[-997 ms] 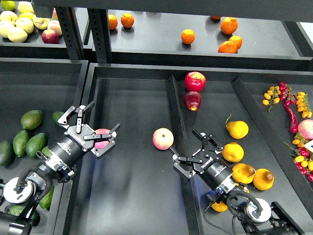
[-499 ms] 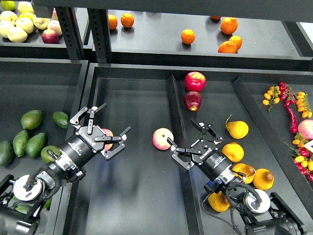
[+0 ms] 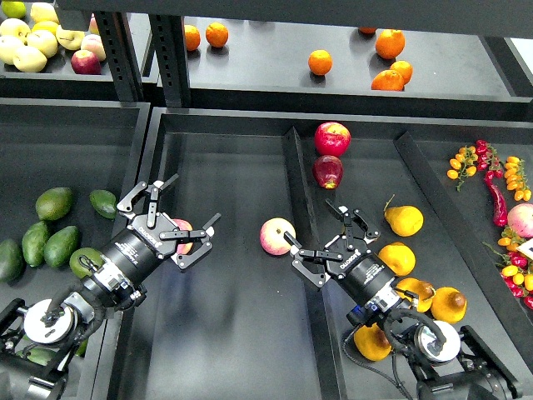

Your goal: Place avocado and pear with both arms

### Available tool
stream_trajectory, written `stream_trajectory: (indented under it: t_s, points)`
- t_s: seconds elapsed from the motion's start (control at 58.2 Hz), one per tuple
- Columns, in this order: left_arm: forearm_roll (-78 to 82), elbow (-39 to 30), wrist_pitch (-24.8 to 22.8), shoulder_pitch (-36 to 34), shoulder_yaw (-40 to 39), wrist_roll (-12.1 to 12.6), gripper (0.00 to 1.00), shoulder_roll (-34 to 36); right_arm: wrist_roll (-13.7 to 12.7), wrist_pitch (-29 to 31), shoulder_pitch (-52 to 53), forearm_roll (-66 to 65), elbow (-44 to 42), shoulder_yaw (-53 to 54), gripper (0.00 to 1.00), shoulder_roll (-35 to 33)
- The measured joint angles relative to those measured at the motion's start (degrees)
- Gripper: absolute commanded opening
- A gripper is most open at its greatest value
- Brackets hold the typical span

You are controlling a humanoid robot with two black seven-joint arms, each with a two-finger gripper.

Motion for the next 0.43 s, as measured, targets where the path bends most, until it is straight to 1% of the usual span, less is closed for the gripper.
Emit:
stream_trajectory:
  t_s: [0.43]
  points:
    - [0.0,-0.2,0.0,1.0,0.0,0.0,1.0,0.0,0.0,0.0,-0.1,0.9,0.5,-0.1,0.99,0.0]
